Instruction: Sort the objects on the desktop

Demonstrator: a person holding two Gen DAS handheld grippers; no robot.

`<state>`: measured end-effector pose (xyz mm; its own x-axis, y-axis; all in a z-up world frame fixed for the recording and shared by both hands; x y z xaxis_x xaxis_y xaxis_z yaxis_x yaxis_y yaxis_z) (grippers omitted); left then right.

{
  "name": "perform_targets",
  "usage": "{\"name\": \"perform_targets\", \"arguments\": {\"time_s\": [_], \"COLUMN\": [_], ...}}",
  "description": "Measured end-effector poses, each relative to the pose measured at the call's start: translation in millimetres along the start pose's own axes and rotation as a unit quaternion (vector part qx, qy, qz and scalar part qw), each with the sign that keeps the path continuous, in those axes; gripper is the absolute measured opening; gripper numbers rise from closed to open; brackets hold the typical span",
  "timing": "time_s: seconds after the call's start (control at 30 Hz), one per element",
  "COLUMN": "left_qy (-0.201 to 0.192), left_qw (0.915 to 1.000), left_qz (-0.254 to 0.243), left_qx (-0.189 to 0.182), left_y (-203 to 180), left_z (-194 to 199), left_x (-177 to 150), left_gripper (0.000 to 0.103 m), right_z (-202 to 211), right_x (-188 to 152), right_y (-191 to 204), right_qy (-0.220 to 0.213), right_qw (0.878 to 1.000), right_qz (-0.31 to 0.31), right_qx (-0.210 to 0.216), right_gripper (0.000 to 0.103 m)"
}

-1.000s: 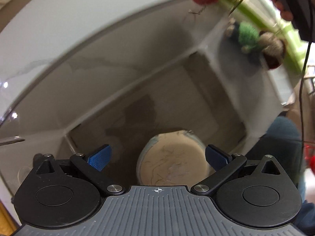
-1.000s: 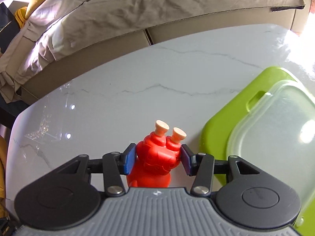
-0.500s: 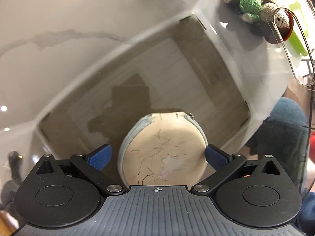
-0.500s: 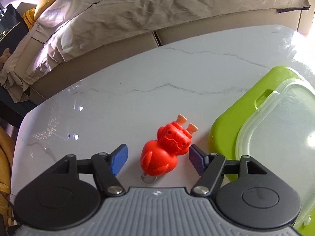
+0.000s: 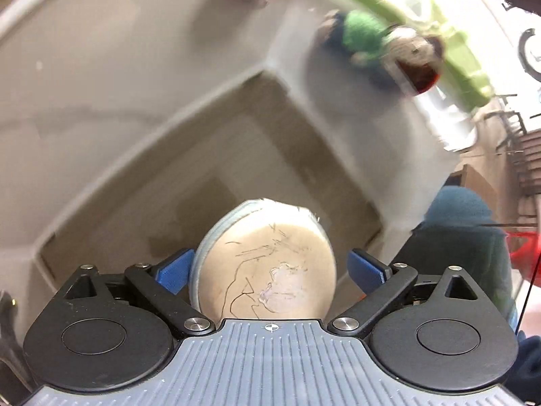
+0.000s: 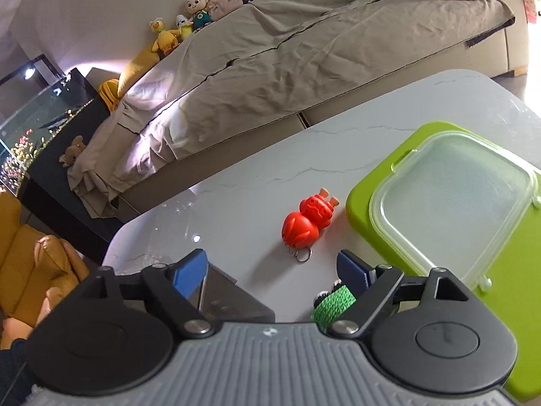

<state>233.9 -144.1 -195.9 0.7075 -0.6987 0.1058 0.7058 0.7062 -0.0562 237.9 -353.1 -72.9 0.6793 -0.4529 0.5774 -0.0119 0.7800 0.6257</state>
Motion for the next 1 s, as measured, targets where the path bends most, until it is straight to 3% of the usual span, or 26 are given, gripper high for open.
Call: {"name": "perform_targets", "arguments": {"time_s": [0.13, 0.17, 0.23, 0.27, 0.4, 0.47, 0.57, 0.67, 0.73, 0.8, 0.87, 1.0], "left_qy": [-0.031, -0.026, -0.007, 0.002, 0.011, 0.005, -0.008, -0.013, -0.014, -0.02, -0.025, 0.004], "left_qw": [0.9988, 0.9992, 0.9997, 0.9988, 0.9975, 0.9972, 0.9985, 0.9969, 0.9919, 0.9872, 0.9837, 0.9823], "left_qz": [0.019, 0.019, 0.003, -0.006, -0.021, -0.034, -0.042, -0.061, -0.095, -0.134, -0.17, -0.182], "left_qx": [-0.032, -0.025, 0.024, 0.048, 0.067, 0.066, 0.035, -0.048, -0.083, -0.084, -0.054, -0.044], "left_y": [-9.9, -11.3, -13.5, -15.2, -17.1, -18.9, -22.9, -28.6, -38.4, -47.6, -54.1, -53.6], "left_z": [14.3, 12.6, 4.1, -0.4, 5.2, 10.2, 16.1, 27.8, 30.7, 29.8, 26.2, 19.0], "left_x": [22.8, 27.2, 33.9, 36.5, 44.2, 44.2, 42.0, 36.9, 31.2, 26.7, 25.1, 26.9], "left_gripper": [0.094, 0.093, 0.075, 0.075, 0.072, 0.072, 0.059, 0.07, 0.091, 0.093, 0.093, 0.095], "right_z": [18.4, 22.0, 25.7, 26.5, 31.5, 34.9, 38.0, 41.3, 42.3, 42.4, 43.8, 46.3], "right_x": [-10.6, -12.9, -15.3, -16.4, -20.7, -23.3, -25.4, -28.0, -28.0, -27.9, -29.2, -33.3], "right_y": [-6.3, -7.4, -10.1, -11.5, -16.6, -18.1, -23.1, -26.1, -27.7, -29.0, -29.9, -30.4], "right_qy": [-0.008, -0.011, -0.017, -0.018, -0.021, -0.022, -0.023, -0.026, -0.027, -0.027, -0.029, -0.03], "right_qw": [1.0, 1.0, 1.0, 0.999, 0.997, 0.997, 0.996, 0.996, 0.995, 0.994, 0.993, 0.993], "right_qz": [-0.02, -0.02, -0.024, -0.033, -0.059, -0.059, -0.071, -0.078, -0.083, -0.091, -0.098, -0.102], "right_qx": [0.011, 0.009, 0.008, 0.013, 0.033, 0.033, 0.041, 0.045, 0.049, 0.052, 0.057, 0.059], "right_gripper": [0.088, 0.088, 0.089, 0.089, 0.089, 0.089, 0.089, 0.091, 0.093, 0.093, 0.094, 0.094]}}
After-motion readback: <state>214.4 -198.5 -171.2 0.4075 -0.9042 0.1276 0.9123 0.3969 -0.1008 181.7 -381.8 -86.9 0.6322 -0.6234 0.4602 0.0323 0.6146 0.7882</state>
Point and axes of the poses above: each gripper's, at about its wrist camera, not at the fingertips, and z roughly against the way its jaws point, y to its left, x to its top, the point moved 8 cm from there along -z, roughly the way its jaws point, and after that the axes turned 11 degrees about x, right-handed, at the moved point
